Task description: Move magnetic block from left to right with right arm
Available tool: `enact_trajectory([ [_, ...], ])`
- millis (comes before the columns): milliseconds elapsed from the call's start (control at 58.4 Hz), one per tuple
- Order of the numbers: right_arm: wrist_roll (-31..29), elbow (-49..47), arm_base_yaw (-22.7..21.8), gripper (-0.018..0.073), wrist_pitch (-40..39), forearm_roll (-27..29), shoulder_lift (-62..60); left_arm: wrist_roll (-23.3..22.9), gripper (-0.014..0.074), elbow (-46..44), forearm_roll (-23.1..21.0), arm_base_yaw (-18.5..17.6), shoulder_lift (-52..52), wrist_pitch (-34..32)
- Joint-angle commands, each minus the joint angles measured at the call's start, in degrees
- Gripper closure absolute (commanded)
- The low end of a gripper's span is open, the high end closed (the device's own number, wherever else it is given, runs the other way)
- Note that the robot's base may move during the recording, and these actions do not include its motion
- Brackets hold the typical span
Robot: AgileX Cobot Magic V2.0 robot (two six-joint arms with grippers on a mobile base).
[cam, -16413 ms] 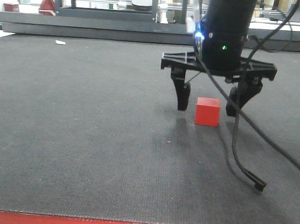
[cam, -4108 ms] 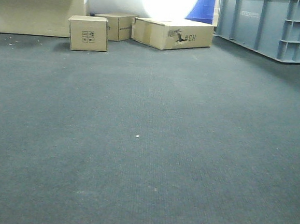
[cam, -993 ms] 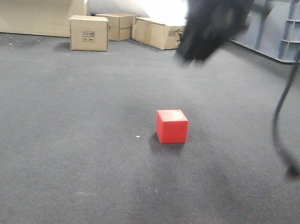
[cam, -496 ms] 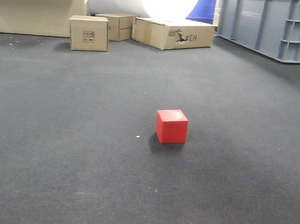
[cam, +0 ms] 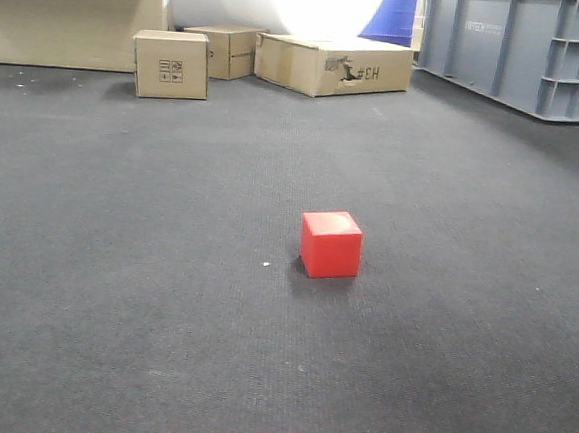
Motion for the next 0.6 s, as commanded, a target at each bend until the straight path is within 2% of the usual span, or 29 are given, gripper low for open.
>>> enact_trajectory([
  [0,-0.2,-1.3,-0.4,0.0503,-4.9,0.3,0.1,-0.3,0.0722,0.5,-0.3,-0.3,-0.6,-4.8],
  [171,-0.2,-1.3,-0.4,0.0503,-5.0,0.3,0.1,-0.3,0.0722,0.5,-0.3,-0.3,-0.6,-4.8],
  [274,-0.2,0.2,-1.0,0.0503,-8.9,-0.5,-0.1,-0.3,0.0722,0.5,-0.3,-0.3,-0.6,-4.8],
  [377,-0.2,5.1,-5.5,0.0503,-17.1,-1.3,-3.1,-0.3,0.0722,0.5,-0.3,-0.3,-0.6,-4.8],
  [496,-0.2,14.6,-13.8,0.0503,-27.0,-1.4,-10.7,-0.3,0.0722,0.5,-0.3,-0.3,-0.6,-4.8],
  [582,-0.2,21.6,-19.1,0.0503,-30.7,-2.1,-16.2,-0.3,0.0722,0.5,-0.3,-0.3,-0.6,-4.8],
])
